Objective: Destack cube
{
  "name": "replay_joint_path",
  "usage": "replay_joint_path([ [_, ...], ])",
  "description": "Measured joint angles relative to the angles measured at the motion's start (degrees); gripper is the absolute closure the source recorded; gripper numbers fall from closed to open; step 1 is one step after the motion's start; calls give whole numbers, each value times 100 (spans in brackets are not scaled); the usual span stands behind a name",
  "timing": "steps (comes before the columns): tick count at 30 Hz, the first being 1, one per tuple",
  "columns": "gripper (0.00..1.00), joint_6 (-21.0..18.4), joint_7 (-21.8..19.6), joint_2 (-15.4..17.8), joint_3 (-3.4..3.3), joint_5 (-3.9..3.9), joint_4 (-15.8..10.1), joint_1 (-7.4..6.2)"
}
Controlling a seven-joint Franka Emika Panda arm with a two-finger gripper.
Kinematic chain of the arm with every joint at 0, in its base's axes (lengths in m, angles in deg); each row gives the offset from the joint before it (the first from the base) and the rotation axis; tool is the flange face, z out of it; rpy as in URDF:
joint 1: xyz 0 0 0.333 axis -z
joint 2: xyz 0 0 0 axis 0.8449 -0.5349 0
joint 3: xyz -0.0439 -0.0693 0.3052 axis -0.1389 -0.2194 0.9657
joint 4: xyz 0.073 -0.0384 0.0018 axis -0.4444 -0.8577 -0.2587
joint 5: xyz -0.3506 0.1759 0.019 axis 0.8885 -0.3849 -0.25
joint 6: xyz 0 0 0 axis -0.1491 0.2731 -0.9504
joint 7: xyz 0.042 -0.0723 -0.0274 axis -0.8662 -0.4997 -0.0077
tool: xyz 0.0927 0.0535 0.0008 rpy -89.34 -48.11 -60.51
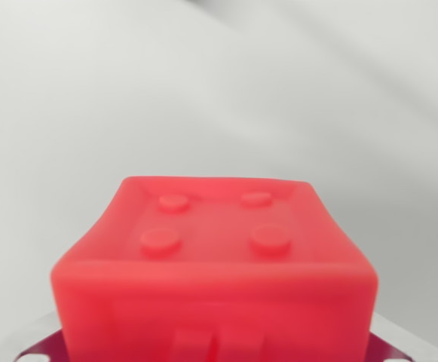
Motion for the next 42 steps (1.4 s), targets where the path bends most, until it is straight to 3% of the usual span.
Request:
replay_joint_path([
  [20, 100, 117, 1038, 105, -124, -6, -211, 285],
  [42, 100, 1010, 1309, -850, -26, -341, -184, 322],
])
